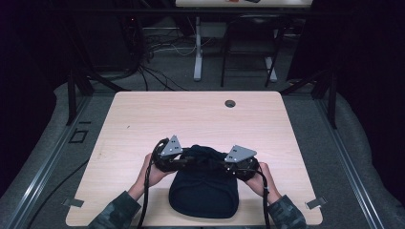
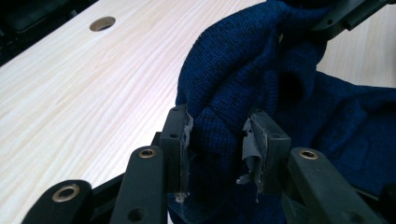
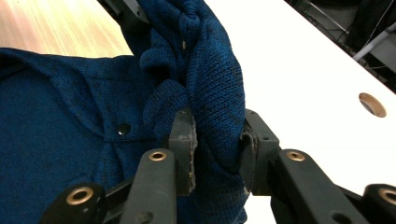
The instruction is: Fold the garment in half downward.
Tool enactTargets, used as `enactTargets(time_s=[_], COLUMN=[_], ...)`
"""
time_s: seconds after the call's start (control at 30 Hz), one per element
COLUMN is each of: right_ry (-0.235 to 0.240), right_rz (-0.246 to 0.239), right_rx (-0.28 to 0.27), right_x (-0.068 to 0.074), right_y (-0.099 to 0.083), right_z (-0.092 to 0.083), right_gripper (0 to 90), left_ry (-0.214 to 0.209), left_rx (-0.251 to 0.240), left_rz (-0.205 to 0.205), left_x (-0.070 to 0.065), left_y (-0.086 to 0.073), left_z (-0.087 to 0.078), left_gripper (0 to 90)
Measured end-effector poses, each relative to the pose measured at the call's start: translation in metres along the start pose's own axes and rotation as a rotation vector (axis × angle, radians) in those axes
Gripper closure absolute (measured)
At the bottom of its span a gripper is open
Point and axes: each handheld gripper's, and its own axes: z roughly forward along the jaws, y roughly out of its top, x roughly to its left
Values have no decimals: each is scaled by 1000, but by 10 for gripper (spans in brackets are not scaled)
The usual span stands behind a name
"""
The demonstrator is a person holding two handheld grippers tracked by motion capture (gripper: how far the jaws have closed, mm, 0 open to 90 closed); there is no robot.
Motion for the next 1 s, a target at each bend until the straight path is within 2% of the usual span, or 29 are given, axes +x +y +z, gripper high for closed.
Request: enactTargets(time_s=[0.13,0.23,0.43,0.57,0.73,0.8,0.87,0.93,1.0], right_ry=[17,15,26,12,-55,-72,-108,-170,-188], right_rz=[27,41,46,54,20,17,-1,-32,-41], right_rx=[4,14,25,33,64,76,75,64,61], right_x=[3,6,11,14,21,21,21,23,23], right_y=[-3,-5,-7,-9,-13,-15,-15,-12,-8], right_z=[2,3,2,2,10,16,21,23,26], right_gripper=[681,681,677,685,696,697,698,701,693], left_ry=[-8,-6,-15,-8,1,21,34,59,65], left_rx=[-7,-6,-3,-2,10,14,14,6,2], left_rz=[-13,-4,-16,-10,-25,-18,-19,-16,-26], left_x=[-4,-8,-11,-16,-15,-15,-13,-12,-10], left_y=[-4,-6,-10,-12,-18,-20,-21,-20,-19], left_z=[-5,-7,-8,-7,1,5,7,7,6], left_gripper=[639,643,645,648,667,667,666,669,667])
